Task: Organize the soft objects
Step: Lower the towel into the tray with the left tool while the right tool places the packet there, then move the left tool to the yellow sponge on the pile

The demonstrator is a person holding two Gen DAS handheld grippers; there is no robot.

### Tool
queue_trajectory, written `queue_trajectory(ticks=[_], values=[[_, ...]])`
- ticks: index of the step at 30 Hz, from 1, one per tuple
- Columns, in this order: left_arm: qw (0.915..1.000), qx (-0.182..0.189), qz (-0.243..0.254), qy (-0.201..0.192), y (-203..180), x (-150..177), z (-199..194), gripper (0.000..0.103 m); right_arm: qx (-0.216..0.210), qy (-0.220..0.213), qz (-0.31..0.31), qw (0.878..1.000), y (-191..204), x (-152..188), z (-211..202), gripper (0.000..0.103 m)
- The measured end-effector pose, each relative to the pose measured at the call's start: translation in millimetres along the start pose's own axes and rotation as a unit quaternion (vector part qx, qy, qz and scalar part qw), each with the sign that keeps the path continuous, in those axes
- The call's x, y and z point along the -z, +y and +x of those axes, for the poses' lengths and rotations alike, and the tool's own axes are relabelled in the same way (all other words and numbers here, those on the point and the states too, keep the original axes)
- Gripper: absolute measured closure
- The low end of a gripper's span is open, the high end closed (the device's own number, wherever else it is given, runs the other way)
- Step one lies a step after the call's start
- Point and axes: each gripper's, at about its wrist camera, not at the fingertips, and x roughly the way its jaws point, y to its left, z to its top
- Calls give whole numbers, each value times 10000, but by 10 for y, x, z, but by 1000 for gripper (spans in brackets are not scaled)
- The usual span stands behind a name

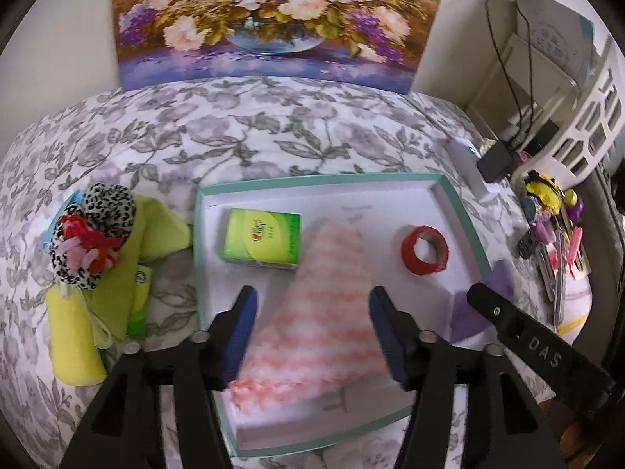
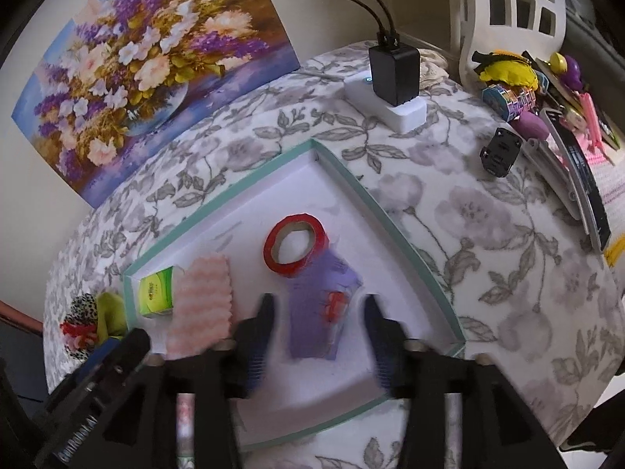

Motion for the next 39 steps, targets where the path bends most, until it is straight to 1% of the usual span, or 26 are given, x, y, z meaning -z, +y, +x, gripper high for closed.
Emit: queue_trajectory(ticks=[1,2,3,4,5,6,7,8,9,12,18,24,30,32,35,39], values=[[10000,-28,-52,7,30,-7,4,22,40,11,-36,10000,9,1,8,34],[9999,-81,-123,1,66,-12,8,19,77,29,-78,9999,20,7,20,32],[9997,-144,-193,-24,104,-17,9,19,101,49,-104,9999,26,11,32,30],[9996,-183,-232,-37,133,-21,9,18,146,90,-134,9998,36,20,53,24],[9992,-248,-296,-41,175,-28,14,16,163,126,-161,9997,40,28,74,18],[9990,-282,-332,-38,203,-29,17,12,165,146,-183,9996,43,32,92,16],[9987,-325,-380,-32,238,-31,25,4,175,166,-210,9995,51,42,109,10],[9985,-363,-421,-21,269,-31,34,1,213,203,-261,9992,67,56,132,3],[9981,-397,-462,-23,299,-28,41,1,239,218,-297,9990,78,64,144,0],[9972,-506,-544,-49,363,-31,38,1,321,264,-439,9982,124,95,181,0],[9960,-583,-664,-119,447,-47,8,1,323,371,-517,9975,173,134,233,0],[9950,-664,-744,-44,535,-71,-20,1,361,418,-578,9968,222,154,241,0],[9940,-750,-775,-159,656,-111,-189,1,424,530,-528,9963,308,189,202,0],[9936,-746,-826,-181,723,-123,-244,1,427,532,-531,9963,366,201,171,0],[9918,-704,-1035,-241,916,-136,-357,1,364,484,-595,9964,489,227,110,0],[9871,-986,-1232,-266,1218,-129,-479,1,235,417,-714,9963,711,273,45,0]])
